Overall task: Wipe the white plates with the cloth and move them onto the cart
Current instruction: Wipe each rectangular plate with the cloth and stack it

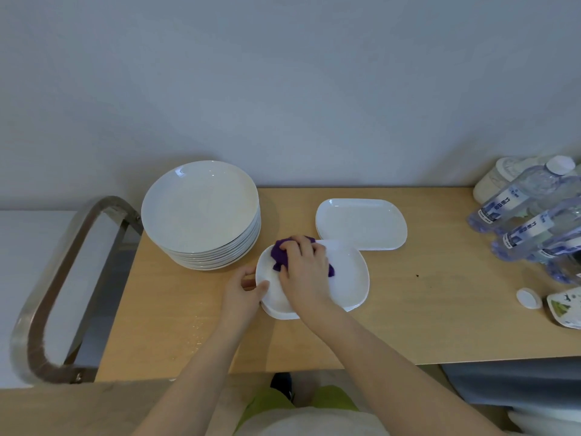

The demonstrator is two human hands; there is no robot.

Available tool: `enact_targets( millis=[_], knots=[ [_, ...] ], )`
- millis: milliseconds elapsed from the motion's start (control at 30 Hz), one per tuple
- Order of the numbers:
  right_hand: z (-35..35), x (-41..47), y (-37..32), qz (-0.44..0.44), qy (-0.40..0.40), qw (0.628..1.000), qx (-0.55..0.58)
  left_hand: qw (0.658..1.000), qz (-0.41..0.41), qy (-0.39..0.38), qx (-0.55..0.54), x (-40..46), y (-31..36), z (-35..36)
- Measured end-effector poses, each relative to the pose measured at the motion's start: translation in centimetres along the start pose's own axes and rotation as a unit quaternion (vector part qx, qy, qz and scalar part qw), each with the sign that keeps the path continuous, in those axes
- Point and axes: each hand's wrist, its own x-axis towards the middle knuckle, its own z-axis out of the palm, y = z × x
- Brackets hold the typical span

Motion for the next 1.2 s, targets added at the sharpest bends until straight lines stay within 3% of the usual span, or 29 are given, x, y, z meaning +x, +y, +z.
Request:
enact_targets(
  millis=[100,233,333,433,633,767,967,1100,1200],
  knots=[
    [0.6,-0.9,-1.9,-0.054,-0.022,0.998,0.03,0.999,-0.005,-0.008,-0.039,-0.3,0.4,-0.3],
    [0.4,-2.1,-2.1,-0.055,-0.02,0.997,0.044,0.996,-0.055,-0.015,-0.065,-0.3,1.1,-0.5],
    [-0.1,-2.9,-1.3,-0.089,-0.041,0.994,0.053,0.997,-0.065,-0.022,-0.044,-0.3,1.5,-0.5],
    [-0.6,-3.7,0.2,-0.105,-0.049,0.992,0.046,0.999,-0.022,-0.042,0.022,-0.2,1.7,-0.4],
    [-2.4,-4.6,5.0,-0.032,-0.029,0.994,0.096,0.995,0.024,-0.03,0.094,-0.2,1.0,-0.6],
    [-3.5,-4.3,8.3,0.04,0.016,0.997,0.058,0.994,0.031,-0.031,0.095,-0.1,1.1,-0.7],
    [-2.6,-1.4,6.8,0.121,0.059,0.991,0.022,0.989,0.052,-0.036,0.131,0.4,1.1,-0.8],
    [-1.6,0.5,4.2,0.087,0.073,0.993,0.017,0.983,0.065,-0.043,0.165,0.5,1.4,-0.8],
    [-0.9,1.0,2.3,0.006,0.044,0.999,0.028,0.98,0.068,-0.049,0.18,0.6,1.3,-1.0]
  ],
)
